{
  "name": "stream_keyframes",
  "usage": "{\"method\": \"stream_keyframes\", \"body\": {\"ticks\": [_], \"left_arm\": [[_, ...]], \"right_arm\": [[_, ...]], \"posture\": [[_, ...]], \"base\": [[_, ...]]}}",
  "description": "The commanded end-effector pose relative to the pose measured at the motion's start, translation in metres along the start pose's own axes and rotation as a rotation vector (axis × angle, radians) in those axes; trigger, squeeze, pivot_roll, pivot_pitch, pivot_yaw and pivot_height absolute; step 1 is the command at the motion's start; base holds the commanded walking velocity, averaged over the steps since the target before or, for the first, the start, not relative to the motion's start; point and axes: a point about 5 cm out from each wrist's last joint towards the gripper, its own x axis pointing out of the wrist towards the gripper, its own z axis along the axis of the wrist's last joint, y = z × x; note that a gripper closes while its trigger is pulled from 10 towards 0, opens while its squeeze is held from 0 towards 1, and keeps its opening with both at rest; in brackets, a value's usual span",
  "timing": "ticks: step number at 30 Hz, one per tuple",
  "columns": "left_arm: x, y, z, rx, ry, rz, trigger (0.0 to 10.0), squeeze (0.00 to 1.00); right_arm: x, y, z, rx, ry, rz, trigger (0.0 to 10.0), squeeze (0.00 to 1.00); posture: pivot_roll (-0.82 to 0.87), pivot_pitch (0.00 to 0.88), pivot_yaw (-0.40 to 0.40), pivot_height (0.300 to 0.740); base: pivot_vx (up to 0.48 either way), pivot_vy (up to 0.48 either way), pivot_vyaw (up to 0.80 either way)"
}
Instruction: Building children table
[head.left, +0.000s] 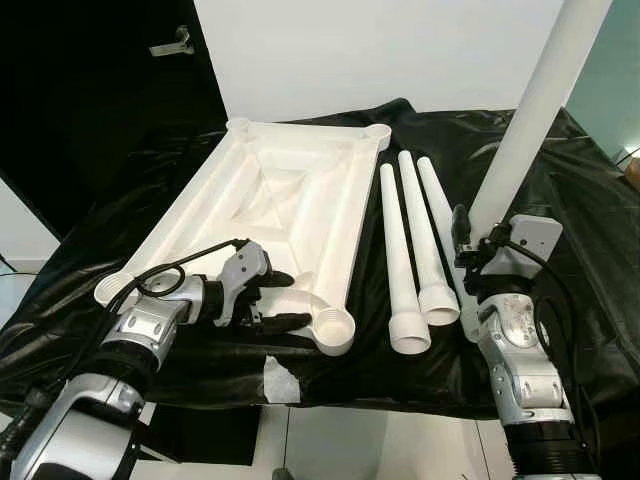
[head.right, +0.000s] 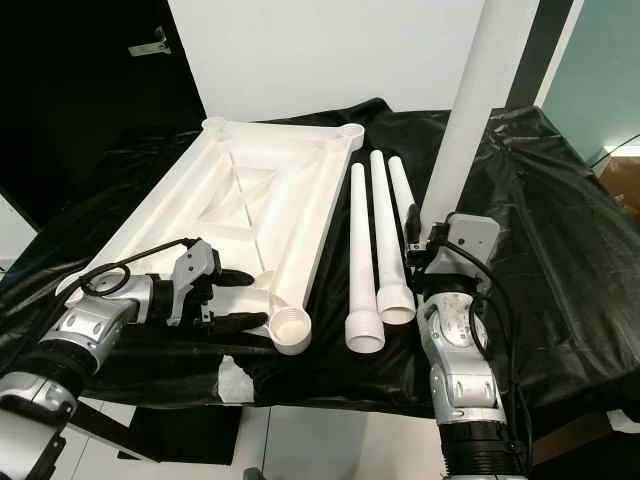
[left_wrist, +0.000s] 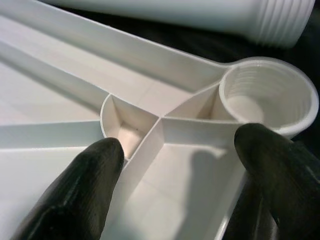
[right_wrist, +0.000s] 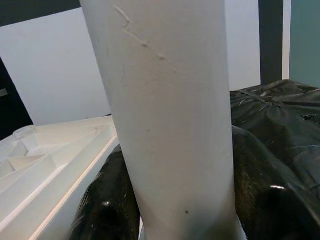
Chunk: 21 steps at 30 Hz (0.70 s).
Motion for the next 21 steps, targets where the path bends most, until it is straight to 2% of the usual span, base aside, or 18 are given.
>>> {"method": "stream_keyframes", "body": {"ticks": [1,2,3,4,5,6,7,8,9,10,11,13,16,18,20,21], "left_arm": [[-0.008,-0.006,-0.024,-0.021,0.139,-0.003,10.0,0.22],[-0.011,-0.009,-0.022,-0.043,0.103,-0.053,10.0,0.22],[-0.011,-0.009,-0.022,-0.043,0.103,-0.053,10.0,0.22],[-0.015,-0.011,-0.018,-0.067,0.044,-0.093,10.0,0.23],[-0.015,-0.011,-0.018,-0.067,0.044,-0.093,10.0,0.23],[-0.019,-0.011,-0.011,-0.095,-0.030,-0.118,10.0,0.24],[-0.024,-0.010,-0.003,-0.118,-0.104,-0.142,10.0,0.36],[-0.024,-0.010,-0.003,-0.118,-0.104,-0.142,10.0,0.36],[-0.027,-0.009,0.001,-0.129,-0.146,-0.152,10.0,0.36],[-0.032,-0.009,0.007,-0.143,-0.204,-0.168,10.0,0.42],[-0.036,-0.008,0.013,-0.154,-0.256,-0.185,10.0,0.42],[-0.036,-0.008,0.013,-0.154,-0.256,-0.185,10.0,0.42],[-0.042,-0.008,0.019,-0.156,-0.314,-0.219,10.0,0.42],[-0.043,-0.014,0.012,-0.124,-0.248,-0.257,10.0,0.42],[-0.043,-0.014,0.012,-0.124,-0.248,-0.257,10.0,0.42],[-0.041,-0.019,0.004,-0.110,-0.189,-0.284,10.0,0.50]], "right_arm": [[0.001,0.001,0.003,0.006,-0.014,0.004,10.0,0.00],[0.001,0.001,0.003,0.006,-0.014,0.005,10.0,0.00],[0.001,0.001,0.003,0.006,-0.014,0.005,10.0,0.00],[0.001,0.001,0.003,0.006,-0.014,0.006,10.0,0.00],[0.001,0.001,0.003,0.006,-0.014,0.006,10.0,0.00],[0.002,0.000,0.003,0.005,-0.014,0.007,10.0,0.00],[0.002,0.001,0.003,0.005,-0.013,0.008,10.0,0.00],[0.002,0.001,0.003,0.005,-0.013,0.008,10.0,0.00],[0.002,0.001,0.003,0.005,-0.012,0.009,10.0,0.00],[0.002,0.002,0.002,0.006,-0.010,0.012,10.0,0.00],[0.002,0.003,0.002,0.007,-0.009,0.014,10.0,0.00],[0.002,0.003,0.002,0.007,-0.009,0.014,10.0,0.00],[0.003,0.004,0.002,0.008,-0.008,0.017,10.0,0.00],[0.003,0.004,0.001,0.010,-0.007,0.016,10.0,0.00],[0.003,0.004,0.001,0.010,-0.007,0.016,10.0,0.00],[0.003,0.004,0.001,0.011,-0.008,0.016,10.0,0.00]], "posture": [[-0.13,0.014,0.060,0.740],[-0.12,0.013,0.058,0.740],[-0.12,0.013,0.058,0.740],[-0.12,0.012,0.057,0.740],[-0.12,0.012,0.057,0.740],[-0.12,0.011,0.056,0.740],[-0.12,0.011,0.055,0.740],[-0.12,0.011,0.055,0.740],[-0.12,0.011,0.055,0.740],[-0.11,0.011,0.054,0.740],[-0.11,0.011,0.053,0.740],[-0.11,0.011,0.053,0.740],[-0.11,0.011,0.056,0.740],[-0.11,0.011,0.056,0.740],[-0.11,0.011,0.056,0.740],[-0.11,0.011,0.056,0.740]], "base": [[0.000,0.000,0.00],[0.000,0.000,0.00],[0.000,0.000,0.00],[0.000,0.000,0.00],[0.000,0.000,0.00],[0.000,0.000,0.00],[0.000,0.000,0.00],[0.000,0.000,0.00],[0.000,0.000,0.00],[0.000,0.000,0.00],[0.000,0.000,0.00],[0.000,0.000,0.00],[0.000,0.000,0.00],[0.000,0.000,0.00],[0.000,0.000,0.00],[0.000,0.000,0.00]]}}
